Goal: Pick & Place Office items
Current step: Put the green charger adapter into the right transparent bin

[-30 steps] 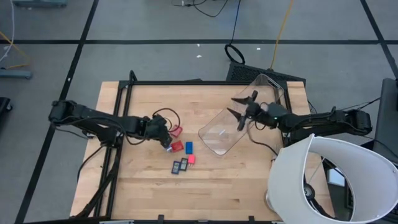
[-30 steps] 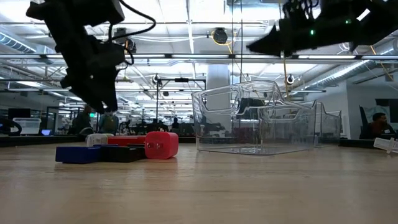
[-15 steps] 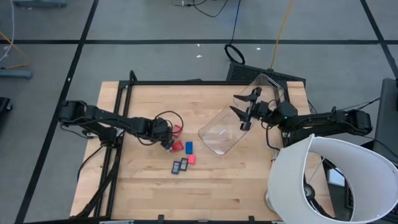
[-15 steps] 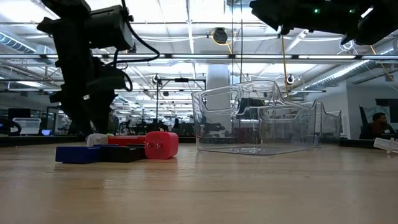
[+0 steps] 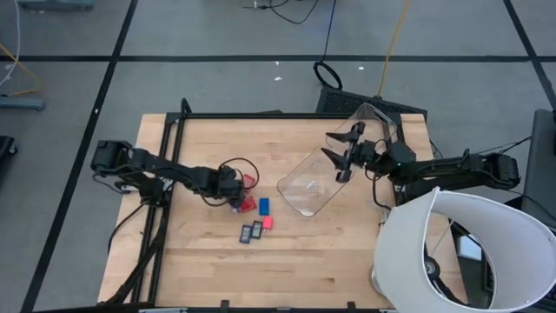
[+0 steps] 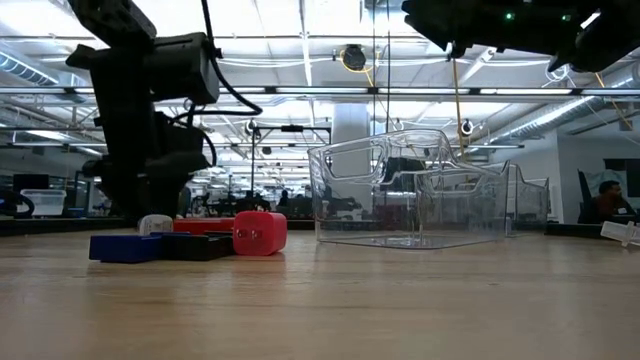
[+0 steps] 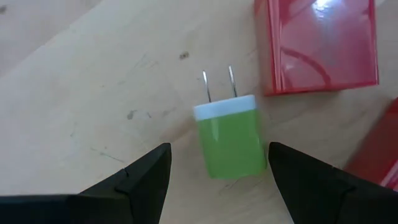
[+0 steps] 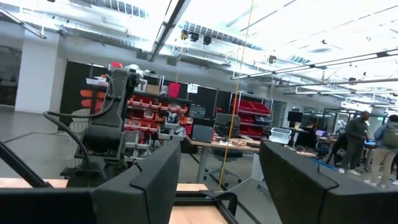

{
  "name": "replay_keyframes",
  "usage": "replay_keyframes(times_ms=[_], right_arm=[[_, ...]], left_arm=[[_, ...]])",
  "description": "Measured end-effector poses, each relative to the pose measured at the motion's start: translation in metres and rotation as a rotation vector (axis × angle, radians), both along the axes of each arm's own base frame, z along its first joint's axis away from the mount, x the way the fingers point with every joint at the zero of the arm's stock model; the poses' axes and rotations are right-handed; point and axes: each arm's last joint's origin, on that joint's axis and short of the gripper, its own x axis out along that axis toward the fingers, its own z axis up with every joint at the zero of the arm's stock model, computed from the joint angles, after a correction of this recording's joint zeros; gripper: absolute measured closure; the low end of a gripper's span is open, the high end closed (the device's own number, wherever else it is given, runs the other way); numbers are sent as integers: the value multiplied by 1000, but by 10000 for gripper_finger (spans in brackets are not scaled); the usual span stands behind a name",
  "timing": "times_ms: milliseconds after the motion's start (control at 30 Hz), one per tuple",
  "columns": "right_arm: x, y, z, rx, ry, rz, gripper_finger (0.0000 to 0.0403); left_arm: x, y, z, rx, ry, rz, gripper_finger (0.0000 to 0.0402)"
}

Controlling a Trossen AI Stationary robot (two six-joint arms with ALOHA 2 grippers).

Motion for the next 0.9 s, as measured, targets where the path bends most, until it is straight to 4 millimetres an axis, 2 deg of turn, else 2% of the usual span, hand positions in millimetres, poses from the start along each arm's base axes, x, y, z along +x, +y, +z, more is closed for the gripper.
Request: replay_keyframes(times_ms=[433,733,900], right_arm=[[1,0,-2,2,24,-4,191],[2,0,-4,7,50,-4,191],[2,0,-5,7,52,-4,191]], left_arm=[[2,9,0,-34,-36,109,128],[2,10,0,-39,-40,124,129],[2,10,0,-38,-38,117,160]])
